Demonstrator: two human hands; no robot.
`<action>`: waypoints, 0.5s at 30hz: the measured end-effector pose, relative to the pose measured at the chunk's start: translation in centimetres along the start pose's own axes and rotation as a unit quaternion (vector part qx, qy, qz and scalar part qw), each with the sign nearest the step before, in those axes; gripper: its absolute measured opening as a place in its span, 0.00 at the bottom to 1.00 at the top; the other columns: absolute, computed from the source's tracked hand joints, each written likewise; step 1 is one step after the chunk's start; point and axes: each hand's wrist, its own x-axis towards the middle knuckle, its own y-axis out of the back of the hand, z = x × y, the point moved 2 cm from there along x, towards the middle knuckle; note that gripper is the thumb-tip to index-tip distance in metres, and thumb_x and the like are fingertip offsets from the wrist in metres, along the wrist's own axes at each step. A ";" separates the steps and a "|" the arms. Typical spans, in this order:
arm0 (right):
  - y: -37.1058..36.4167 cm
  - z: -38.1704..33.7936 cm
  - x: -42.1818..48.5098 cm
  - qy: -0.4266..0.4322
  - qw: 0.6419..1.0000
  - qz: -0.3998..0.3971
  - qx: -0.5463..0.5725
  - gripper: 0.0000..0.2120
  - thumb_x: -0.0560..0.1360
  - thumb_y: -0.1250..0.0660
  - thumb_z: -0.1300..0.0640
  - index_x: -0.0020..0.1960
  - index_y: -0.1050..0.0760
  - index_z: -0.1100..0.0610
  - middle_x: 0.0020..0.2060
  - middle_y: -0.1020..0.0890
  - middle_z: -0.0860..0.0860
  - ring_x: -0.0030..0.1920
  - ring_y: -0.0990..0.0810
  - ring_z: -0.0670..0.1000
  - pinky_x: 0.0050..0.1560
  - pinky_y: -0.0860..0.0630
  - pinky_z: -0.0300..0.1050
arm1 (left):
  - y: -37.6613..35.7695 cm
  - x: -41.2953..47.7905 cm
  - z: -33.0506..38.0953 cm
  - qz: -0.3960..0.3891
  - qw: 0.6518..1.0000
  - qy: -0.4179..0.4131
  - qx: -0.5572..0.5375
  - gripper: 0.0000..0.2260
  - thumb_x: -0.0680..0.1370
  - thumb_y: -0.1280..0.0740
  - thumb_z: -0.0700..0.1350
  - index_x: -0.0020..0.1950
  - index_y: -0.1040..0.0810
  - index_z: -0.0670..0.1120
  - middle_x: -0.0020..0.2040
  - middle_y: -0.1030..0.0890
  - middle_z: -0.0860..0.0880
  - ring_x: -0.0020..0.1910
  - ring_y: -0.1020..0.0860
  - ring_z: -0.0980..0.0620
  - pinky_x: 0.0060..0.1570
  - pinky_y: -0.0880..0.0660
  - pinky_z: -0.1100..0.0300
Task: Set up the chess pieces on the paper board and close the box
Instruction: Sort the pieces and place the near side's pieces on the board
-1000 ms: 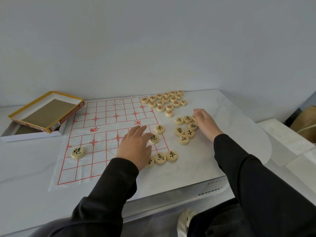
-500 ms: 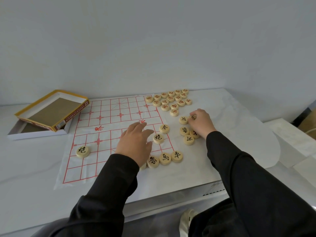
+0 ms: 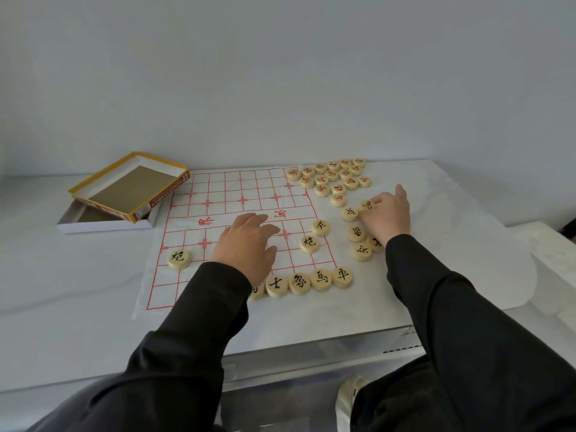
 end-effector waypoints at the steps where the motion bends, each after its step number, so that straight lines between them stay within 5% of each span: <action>1: 0.1 -0.3 -0.2 0.012 1.000 0.017 -0.005 0.16 0.73 0.33 0.58 0.60 0.24 0.60 0.75 0.44 0.55 0.74 0.42 0.54 0.71 0.38 0.47 | 0.3 -0.2 -0.7 -0.001 1.000 0.005 0.003 0.19 0.80 0.42 0.48 0.71 0.34 0.53 0.74 0.39 0.52 0.74 0.45 0.51 0.71 0.44 0.54; 5: 0.8 -2.2 -1.2 0.069 0.996 0.052 0.006 0.17 0.72 0.30 0.56 0.59 0.23 0.60 0.70 0.34 0.56 0.72 0.40 0.54 0.70 0.39 0.48 | 1.2 -1.3 -3.5 -0.011 0.999 0.030 0.014 0.18 0.80 0.42 0.48 0.71 0.34 0.53 0.74 0.38 0.52 0.73 0.43 0.51 0.71 0.44 0.54; 9: 1.4 -4.7 -3.0 0.135 0.988 0.054 0.044 0.15 0.70 0.29 0.58 0.56 0.21 0.61 0.58 0.23 0.56 0.63 0.30 0.55 0.60 0.31 0.47 | 1.0 -2.4 -4.9 -0.034 0.999 0.032 0.029 0.19 0.80 0.42 0.48 0.72 0.35 0.53 0.74 0.39 0.52 0.74 0.45 0.51 0.72 0.46 0.54; 15: 0.4 -8.6 -6.6 0.189 0.977 -0.035 0.097 0.14 0.69 0.27 0.59 0.55 0.21 0.57 0.51 0.19 0.49 0.50 0.24 0.46 0.49 0.31 0.35 | 1.9 -3.3 -7.2 -0.025 0.998 0.045 0.023 0.18 0.80 0.41 0.48 0.71 0.33 0.53 0.74 0.38 0.52 0.74 0.44 0.51 0.72 0.45 0.54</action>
